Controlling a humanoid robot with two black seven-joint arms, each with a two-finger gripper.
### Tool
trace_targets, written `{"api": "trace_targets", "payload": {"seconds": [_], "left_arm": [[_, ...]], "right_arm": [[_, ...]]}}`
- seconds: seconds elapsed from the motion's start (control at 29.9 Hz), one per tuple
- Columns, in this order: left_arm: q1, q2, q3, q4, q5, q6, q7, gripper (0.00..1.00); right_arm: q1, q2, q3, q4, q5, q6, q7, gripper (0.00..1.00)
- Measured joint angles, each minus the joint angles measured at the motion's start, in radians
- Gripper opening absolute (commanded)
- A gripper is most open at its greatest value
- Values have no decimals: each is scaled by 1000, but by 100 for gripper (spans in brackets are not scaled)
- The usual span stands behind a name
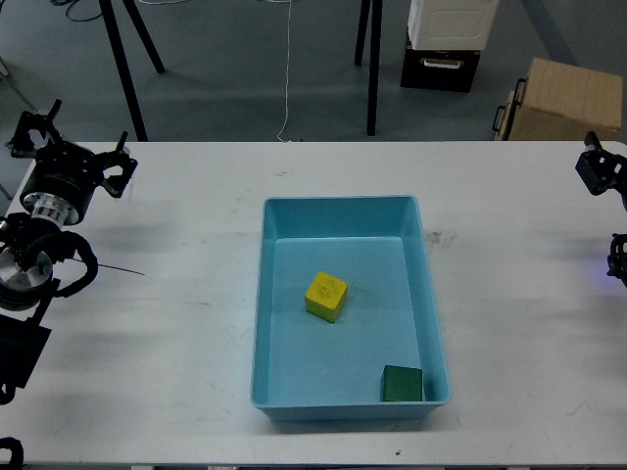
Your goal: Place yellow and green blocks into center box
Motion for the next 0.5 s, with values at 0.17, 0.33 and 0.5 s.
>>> {"api": "trace_targets", "payload": {"seconds": [0.17,0.33,0.5], "left_arm": [[22,-28,-75,-4,-67,36,112,100],[33,-60,-138,-7,-147,106,197,100],[35,-106,-172,-7,-183,157,209,100]], "right_arm": [[27,28,-27,-17,-7,-26,-29,100],[28,36,-37,-8,-8,-28,-40,100],[19,32,-62,37,-33,-27,-40,100]]}}
